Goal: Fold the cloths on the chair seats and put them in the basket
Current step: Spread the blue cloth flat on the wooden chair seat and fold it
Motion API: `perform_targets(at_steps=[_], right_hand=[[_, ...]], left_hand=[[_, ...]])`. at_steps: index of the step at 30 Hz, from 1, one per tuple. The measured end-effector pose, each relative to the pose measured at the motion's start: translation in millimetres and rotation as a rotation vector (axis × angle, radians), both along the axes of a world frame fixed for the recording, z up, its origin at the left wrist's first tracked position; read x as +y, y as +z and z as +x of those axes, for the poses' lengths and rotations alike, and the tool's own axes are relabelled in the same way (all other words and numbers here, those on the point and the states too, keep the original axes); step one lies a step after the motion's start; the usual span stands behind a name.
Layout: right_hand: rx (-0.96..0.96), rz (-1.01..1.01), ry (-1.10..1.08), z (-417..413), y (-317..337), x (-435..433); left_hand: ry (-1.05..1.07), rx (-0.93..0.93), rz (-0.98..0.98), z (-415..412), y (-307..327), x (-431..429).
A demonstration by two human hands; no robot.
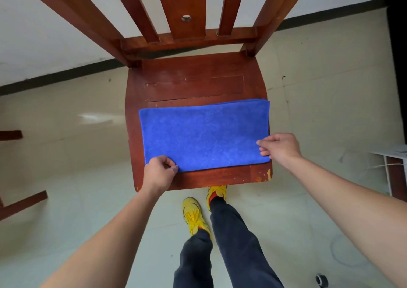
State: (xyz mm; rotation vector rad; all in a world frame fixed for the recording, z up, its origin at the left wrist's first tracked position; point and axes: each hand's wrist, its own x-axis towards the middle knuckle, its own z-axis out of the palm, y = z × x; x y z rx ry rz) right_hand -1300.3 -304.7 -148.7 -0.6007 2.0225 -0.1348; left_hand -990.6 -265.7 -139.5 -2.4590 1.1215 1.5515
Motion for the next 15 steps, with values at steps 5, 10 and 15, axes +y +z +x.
perform_targets(at_steps=[5, 10, 15], right_hand=[[0.186, -0.151, 0.109, -4, 0, -19], [0.243, 0.027, 0.220, 17, -5, -34], [0.009, 0.001, -0.164, 28, 0, -36]], left_hand=[[-0.134, -0.022, -0.204, -15, 2, -42], [-0.232, 0.049, -0.165, -21, -10, -75], [-0.227, 0.108, -0.146, -9, -19, -80]])
